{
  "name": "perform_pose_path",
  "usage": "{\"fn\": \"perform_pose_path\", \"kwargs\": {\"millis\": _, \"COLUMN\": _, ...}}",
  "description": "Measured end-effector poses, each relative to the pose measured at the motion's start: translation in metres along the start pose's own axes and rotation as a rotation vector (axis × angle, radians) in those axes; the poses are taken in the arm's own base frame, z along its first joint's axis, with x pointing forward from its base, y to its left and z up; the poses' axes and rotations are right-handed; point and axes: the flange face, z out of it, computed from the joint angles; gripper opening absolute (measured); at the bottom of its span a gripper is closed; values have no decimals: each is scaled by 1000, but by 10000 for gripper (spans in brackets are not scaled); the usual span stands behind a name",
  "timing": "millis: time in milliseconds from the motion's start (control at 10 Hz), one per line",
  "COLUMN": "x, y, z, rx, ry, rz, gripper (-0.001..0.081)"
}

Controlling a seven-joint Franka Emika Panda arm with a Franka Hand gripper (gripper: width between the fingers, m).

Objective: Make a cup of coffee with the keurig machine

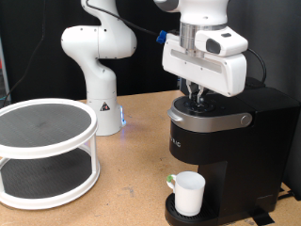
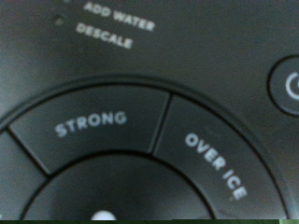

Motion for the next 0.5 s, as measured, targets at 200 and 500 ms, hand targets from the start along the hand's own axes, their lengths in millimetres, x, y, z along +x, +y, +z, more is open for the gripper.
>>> {"fn": "perform_pose_path", "kwargs": {"millis": 200, "x": 0, "y": 0, "z": 3, "rx": -7, "ry": 5, "rz": 0, "gripper": 4}}
{"fn": "perform_pose_path", "kwargs": {"millis": 500, "x": 0, "y": 0, "z": 8, "rx": -21, "ry": 26, "rz": -17, "gripper": 4}}
